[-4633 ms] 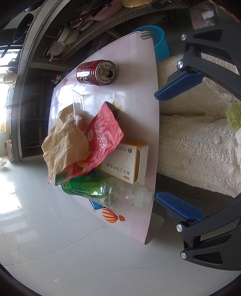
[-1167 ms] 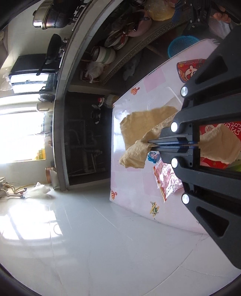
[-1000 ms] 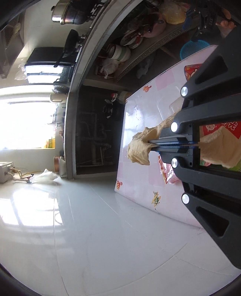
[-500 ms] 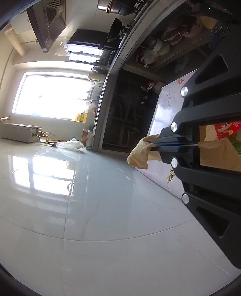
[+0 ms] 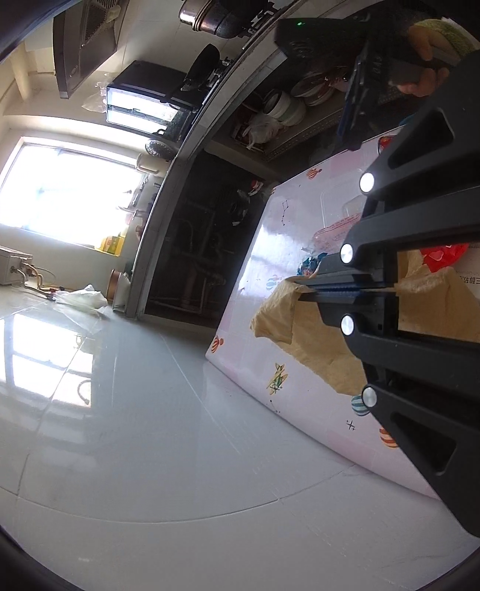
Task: Collect trash
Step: 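Lift the paper towel with the left gripper while the right gripper grasps clear plastic bags, then carry the paper towel and plastic bags in both grippers toward the blue wastebasket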
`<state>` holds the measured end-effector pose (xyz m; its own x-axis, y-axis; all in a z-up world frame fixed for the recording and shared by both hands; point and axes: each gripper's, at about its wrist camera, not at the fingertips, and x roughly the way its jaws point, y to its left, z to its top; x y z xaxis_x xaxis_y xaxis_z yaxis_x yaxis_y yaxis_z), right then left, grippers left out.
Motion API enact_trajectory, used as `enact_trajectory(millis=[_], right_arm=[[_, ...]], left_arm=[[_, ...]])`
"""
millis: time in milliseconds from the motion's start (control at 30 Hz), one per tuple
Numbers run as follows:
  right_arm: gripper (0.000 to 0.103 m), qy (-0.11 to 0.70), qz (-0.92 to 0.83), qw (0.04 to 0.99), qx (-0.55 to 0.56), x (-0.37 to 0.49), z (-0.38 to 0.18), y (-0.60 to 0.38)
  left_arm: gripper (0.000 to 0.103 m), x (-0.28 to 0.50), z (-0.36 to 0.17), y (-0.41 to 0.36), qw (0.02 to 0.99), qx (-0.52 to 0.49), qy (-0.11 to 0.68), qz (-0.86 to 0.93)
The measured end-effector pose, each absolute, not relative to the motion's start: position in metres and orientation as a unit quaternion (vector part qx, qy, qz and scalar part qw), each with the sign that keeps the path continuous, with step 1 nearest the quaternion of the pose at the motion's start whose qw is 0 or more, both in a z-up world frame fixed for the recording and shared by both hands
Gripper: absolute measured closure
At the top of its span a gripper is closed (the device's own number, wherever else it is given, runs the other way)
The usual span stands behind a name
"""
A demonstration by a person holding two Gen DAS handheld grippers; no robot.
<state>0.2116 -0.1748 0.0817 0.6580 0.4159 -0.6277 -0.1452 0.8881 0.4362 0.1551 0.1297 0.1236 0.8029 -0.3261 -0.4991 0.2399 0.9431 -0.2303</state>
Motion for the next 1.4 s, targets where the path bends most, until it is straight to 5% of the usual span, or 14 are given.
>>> enact_trajectory(millis=[467, 533, 800, 900, 1400], right_arm=[[0.009, 0.548, 0.165, 0.801, 0.178, 0.339, 0.004, -0.16], [0.013, 0.553, 0.164, 0.798, 0.177, 0.344, -0.005, -0.159], [0.059, 0.565, 0.165, 0.782, 0.207, 0.347, -0.02, -0.168], [0.066, 0.559, 0.167, 0.783, 0.214, 0.345, -0.018, -0.173], [0.077, 0.502, 0.137, 0.83, 0.2, 0.307, 0.022, -0.197]], left_arm=[[0.102, 0.171, 0.115, 0.123, 0.938, -0.085, 0.29, -0.169], [0.102, 0.172, 0.114, 0.123, 0.938, -0.084, 0.291, -0.171], [0.102, 0.174, 0.117, 0.124, 0.937, -0.084, 0.291, -0.174], [0.102, 0.174, 0.118, 0.124, 0.938, -0.083, 0.29, -0.172], [0.102, 0.167, 0.124, 0.129, 0.944, -0.079, 0.281, -0.154]])
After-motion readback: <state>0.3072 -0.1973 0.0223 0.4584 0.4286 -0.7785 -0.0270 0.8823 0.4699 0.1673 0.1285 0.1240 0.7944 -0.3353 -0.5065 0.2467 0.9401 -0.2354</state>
